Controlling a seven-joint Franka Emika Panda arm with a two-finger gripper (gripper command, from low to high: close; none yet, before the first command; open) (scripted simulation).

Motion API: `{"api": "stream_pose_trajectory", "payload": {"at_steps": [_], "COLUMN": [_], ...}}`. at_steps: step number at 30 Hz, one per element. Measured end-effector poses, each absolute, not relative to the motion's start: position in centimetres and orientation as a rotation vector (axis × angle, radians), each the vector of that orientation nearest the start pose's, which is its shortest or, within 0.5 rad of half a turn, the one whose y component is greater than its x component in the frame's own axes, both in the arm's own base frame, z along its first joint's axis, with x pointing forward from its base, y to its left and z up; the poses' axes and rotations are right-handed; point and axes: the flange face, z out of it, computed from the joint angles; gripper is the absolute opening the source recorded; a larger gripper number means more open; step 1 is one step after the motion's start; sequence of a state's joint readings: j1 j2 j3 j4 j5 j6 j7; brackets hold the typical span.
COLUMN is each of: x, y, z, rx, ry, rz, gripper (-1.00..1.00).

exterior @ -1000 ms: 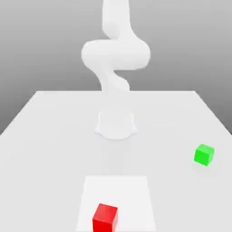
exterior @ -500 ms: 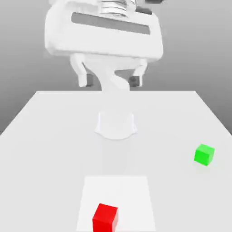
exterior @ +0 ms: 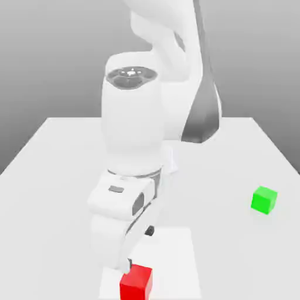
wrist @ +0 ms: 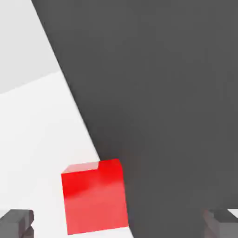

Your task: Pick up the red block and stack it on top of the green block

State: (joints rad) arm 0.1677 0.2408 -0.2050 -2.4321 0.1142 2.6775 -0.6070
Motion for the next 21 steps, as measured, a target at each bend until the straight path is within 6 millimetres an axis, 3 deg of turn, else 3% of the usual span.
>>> {"api": "stream_pose_trajectory", "payload": {"at_steps": [4,5,11,13,16,17,21], "x": [48.9,48.9,48.8,48.9,48.9,48.7,46.0], "y": [-2.6,-2.6,-2.6,-2.6,-2.6,-1.9,7.8], "z": [15.7,14.8,14.4,15.8,19.4,20.4,21.9], "rx": [-3.048,-3.047,-3.046,-3.046,-3.046,-3.036,-2.867], "ry": [-0.766,-0.766,-0.766,-0.767,-0.767,-0.796,-1.223], "rz": [-0.002,-0.001,0.002,0.002,0.003,0.002,-0.002], "gripper": [0.0,-1.0,-1.0,-1.0,-1.0,-1.0,-1.0]}}
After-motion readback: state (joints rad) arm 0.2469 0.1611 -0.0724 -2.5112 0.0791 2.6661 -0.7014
